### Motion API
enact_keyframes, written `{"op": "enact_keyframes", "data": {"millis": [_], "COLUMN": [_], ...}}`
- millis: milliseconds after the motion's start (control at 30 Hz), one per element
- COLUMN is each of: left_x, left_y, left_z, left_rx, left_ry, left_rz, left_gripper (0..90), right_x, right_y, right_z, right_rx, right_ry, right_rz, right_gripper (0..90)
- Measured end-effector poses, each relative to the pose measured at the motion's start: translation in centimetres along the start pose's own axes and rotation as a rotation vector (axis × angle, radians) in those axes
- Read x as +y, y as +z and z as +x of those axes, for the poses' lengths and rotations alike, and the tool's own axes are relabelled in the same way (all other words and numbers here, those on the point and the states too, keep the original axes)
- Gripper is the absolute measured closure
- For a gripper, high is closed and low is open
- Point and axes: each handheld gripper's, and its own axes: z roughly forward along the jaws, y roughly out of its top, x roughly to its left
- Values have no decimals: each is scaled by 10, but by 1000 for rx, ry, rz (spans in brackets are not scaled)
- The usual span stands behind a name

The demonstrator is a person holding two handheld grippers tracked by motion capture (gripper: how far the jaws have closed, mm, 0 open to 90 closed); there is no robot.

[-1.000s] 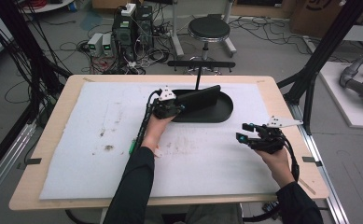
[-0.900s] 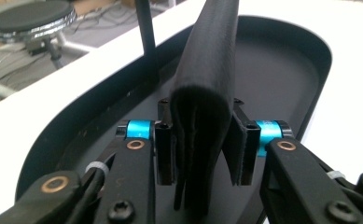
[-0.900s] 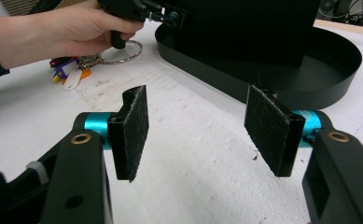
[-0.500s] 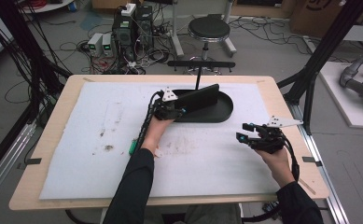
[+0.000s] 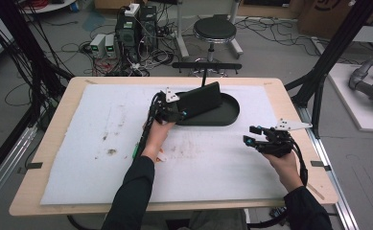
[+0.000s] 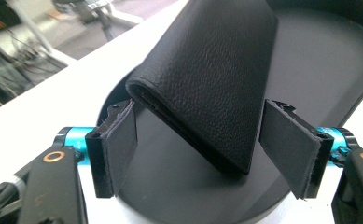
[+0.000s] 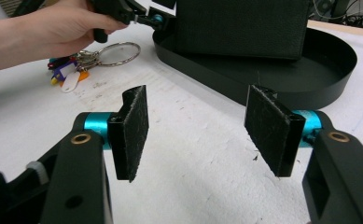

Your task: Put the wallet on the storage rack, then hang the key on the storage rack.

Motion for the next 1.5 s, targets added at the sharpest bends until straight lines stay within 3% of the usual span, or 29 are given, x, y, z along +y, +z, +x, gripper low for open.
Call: {"op": "enact_keyframes", "data": {"millis": [267,500,600,667,733,967,1200,1433,1500], "left_x": [-5,-20,-30,-38,-44,-69,-75,-78,-80], "left_y": [-43,-96,-119,-133,-143,-177,-187,-181,-181], "left_z": [1,2,3,5,6,8,18,22,24], "left_rx": [21,34,33,-6,-16,-14,-26,-17,-15], "left_ry": [-29,-87,-132,-170,-198,-206,-227,-215,-228], "left_rz": [-77,-149,-187,-198,-197,-196,-207,-162,-158], "left_gripper": [283,285,292,339,341,302,243,243,243], "right_x": [0,0,0,0,0,2,1,1,0], "right_y": [0,1,0,-2,-3,-8,-10,-11,-11], "right_z": [0,-2,-2,-2,-2,1,1,0,0], "right_rx": [-8,-19,-27,-33,-40,-70,-91,-95,-97], "right_ry": [1,7,6,11,16,22,35,37,37], "right_rz": [-5,-7,-11,-13,-12,-33,-32,-30,-29], "right_gripper": [402,395,393,391,387,385,378,374,373]}}
